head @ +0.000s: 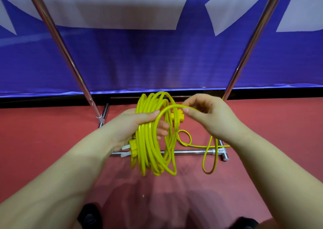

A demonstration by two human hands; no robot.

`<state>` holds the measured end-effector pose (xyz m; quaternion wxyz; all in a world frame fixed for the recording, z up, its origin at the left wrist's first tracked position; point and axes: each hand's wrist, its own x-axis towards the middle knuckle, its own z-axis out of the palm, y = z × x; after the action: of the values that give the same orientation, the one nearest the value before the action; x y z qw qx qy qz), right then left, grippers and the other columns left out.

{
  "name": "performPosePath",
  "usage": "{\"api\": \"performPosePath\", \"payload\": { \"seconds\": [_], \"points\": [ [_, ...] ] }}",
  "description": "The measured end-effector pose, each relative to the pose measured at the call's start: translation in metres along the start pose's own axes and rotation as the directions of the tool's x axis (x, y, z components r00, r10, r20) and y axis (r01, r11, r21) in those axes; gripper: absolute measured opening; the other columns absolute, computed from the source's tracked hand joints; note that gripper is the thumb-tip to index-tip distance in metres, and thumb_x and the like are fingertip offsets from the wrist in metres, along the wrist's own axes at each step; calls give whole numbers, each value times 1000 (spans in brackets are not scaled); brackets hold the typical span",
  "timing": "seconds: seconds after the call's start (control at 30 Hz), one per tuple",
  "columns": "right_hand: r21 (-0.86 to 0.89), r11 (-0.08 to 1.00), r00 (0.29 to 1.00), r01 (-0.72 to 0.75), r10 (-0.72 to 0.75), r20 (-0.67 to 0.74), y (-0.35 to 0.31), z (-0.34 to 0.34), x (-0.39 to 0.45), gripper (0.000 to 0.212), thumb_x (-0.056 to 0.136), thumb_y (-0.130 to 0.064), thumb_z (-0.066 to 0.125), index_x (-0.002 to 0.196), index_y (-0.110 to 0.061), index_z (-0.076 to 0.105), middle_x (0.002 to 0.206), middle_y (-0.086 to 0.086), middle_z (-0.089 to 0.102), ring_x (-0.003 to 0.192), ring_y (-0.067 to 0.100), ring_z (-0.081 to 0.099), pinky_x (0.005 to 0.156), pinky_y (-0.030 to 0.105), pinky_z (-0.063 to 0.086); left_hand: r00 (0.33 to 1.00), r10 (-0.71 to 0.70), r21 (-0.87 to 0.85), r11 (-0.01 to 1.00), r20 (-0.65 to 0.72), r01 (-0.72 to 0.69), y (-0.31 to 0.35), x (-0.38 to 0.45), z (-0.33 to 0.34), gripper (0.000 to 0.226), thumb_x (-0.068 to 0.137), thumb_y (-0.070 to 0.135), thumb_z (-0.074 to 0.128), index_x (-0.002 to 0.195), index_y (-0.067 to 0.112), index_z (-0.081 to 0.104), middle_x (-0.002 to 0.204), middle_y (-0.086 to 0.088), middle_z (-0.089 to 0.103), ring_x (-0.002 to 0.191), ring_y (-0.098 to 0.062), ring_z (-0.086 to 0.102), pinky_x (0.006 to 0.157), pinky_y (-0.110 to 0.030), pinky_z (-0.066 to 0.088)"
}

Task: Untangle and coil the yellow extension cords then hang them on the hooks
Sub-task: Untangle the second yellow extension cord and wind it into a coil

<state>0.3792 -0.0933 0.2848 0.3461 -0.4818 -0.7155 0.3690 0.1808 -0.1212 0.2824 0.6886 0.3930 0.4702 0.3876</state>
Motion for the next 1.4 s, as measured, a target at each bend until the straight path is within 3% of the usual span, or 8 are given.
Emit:
{"api": "performPosePath", "payload": {
  "seconds": [0.2,0.43,0.73,0.83,0.93,1.1,1.2,1.4],
  "points": [
    [-15,1000,979,24,-21,203,-10,14,-8,6,80,-14,71,83,-19,69,79,-4,69,75,2,61,75,20,49,1000,5,53,999,14,-6,-5,1,6,22,69,30,59,72,8,64,60,-6,67,49,-15,63,50,-27,56],
    [-163,985,981,-52,20,-194,4,2,-2,18,76,-31,75,72,-25,58,70,-9,61,60,1,52,58,12,40,989,-14,94,996,146,0,-14,8,7,24,75,27,69,66,9,56,58,-7,51,51,-18,53,57,-30,51],
    [-80,996,999,-27,23,-49,-2,6,-3,21,72,-27,79,70,-22,58,65,-6,61,57,1,52,57,13,40,992,-47,11,999,121,46,-14,9,13,26,70,32,63,80,9,55,55,-3,50,46,-16,50,52,-28,51],
    [-285,944,984,-165,178,22,-3,4,-5,35,77,-53,64,72,-20,56,61,-8,53,57,4,48,57,22,39,989,-6,-3,1000,147,7,-13,9,12,18,72,28,64,72,11,59,56,-3,50,47,-16,50,52,-28,51],
    [-427,838,883,-341,441,161,4,4,-6,58,83,-67,39,95,-14,61,91,4,66,89,20,60,83,34,46,991,41,-84,996,130,-31,-11,9,10,19,75,24,60,60,12,58,55,-3,48,47,-16,49,52,-27,51],
    [-560,767,806,-314,527,269,27,4,-10,17,95,-34,48,93,-17,49,94,6,59,86,19,52,69,25,34,998,64,-250,966,-14,-66,-1,16,-4,17,71,31,60,76,15,58,55,3,48,47,-11,50,54,-26,53],
    [-609,733,769,-303,566,298,35,5,-11,21,93,-29,51,93,-8,57,95,16,67,79,22,55,73,31,44,994,49,-347,934,-98,-81,2,18,-13,20,71,33,62,66,15,55,56,3,48,50,-11,52,56,-24,54],
    [36,848,831,-529,509,224,18,4,-4,21,92,-17,58,74,-12,47,63,8,60,38,8,57,43,19,49,967,151,-126,976,-203,-179,2,17,-16,9,78,20,64,76,12,59,56,1,54,46,-11,55,60,-29,53]
  ]
}}
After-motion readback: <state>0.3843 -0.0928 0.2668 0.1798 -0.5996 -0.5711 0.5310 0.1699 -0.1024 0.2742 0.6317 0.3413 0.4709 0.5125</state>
